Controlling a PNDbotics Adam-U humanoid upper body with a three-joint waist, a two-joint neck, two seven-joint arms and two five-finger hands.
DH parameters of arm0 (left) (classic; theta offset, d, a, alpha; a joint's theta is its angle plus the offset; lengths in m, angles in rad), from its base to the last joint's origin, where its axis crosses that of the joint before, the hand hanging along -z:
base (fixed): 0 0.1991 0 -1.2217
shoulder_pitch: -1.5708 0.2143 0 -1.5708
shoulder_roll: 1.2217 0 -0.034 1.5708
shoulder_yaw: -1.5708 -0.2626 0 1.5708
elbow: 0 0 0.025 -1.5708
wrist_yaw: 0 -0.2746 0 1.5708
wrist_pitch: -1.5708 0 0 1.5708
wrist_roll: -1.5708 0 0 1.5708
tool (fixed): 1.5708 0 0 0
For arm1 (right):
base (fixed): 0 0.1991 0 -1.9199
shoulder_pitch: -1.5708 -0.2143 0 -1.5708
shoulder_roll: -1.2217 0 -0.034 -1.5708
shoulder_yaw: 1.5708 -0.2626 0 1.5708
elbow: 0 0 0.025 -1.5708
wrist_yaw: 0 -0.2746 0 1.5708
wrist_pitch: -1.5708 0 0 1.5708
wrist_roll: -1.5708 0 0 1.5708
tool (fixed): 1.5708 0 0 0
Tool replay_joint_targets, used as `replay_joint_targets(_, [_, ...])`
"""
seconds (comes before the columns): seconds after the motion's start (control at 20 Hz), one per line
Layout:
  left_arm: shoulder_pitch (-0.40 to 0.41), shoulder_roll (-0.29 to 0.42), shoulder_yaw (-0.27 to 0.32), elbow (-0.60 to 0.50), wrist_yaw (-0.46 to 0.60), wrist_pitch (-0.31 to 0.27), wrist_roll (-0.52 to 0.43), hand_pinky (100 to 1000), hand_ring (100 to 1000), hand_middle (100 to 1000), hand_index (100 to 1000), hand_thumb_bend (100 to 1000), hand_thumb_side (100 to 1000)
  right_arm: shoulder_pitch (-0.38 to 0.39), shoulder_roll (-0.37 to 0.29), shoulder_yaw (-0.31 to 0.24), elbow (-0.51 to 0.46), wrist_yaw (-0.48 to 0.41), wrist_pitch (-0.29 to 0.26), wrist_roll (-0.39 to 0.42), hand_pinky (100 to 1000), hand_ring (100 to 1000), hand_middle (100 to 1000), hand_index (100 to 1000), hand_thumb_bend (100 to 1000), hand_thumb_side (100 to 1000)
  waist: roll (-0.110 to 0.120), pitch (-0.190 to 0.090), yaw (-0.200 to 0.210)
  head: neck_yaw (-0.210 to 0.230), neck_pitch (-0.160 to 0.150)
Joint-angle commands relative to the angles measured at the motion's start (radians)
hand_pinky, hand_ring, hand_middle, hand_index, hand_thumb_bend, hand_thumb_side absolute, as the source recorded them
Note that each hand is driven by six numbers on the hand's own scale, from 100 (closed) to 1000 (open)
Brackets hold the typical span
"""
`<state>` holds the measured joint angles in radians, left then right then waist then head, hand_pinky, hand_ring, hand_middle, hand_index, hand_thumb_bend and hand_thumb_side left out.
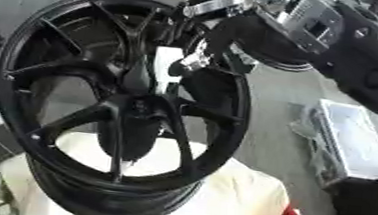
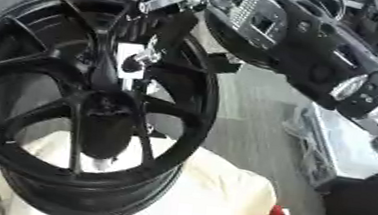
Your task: Pull the pin out of the wheel hub.
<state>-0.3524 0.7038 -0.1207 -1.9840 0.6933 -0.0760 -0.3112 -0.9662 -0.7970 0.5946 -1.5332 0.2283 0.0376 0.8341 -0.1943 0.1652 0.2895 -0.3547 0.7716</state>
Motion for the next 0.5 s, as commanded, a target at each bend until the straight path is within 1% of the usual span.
replay_joint_targets(0.05, [-0.017,0.029,0.004,-0.016,-0.005,-0.006,-0.002,689,1000,920,762,100,709,-0.010,-0.038,-0.021,-0.014,-0.006,0.004,-0.001,911,886,803,917,449,681,0.009,-0.007,0.001,-0.006,-0.002])
replay_joint_targets(0.5, [-0.022,0.035,0.003,-0.016,-0.020,-0.015,-0.011,690,1000,922,759,100,712,-0.002,-0.044,-0.034,-0.021,-0.017,0.013,-0.004,902,878,790,914,453,631,0.001,0.012,0.008,-0.009,-0.002])
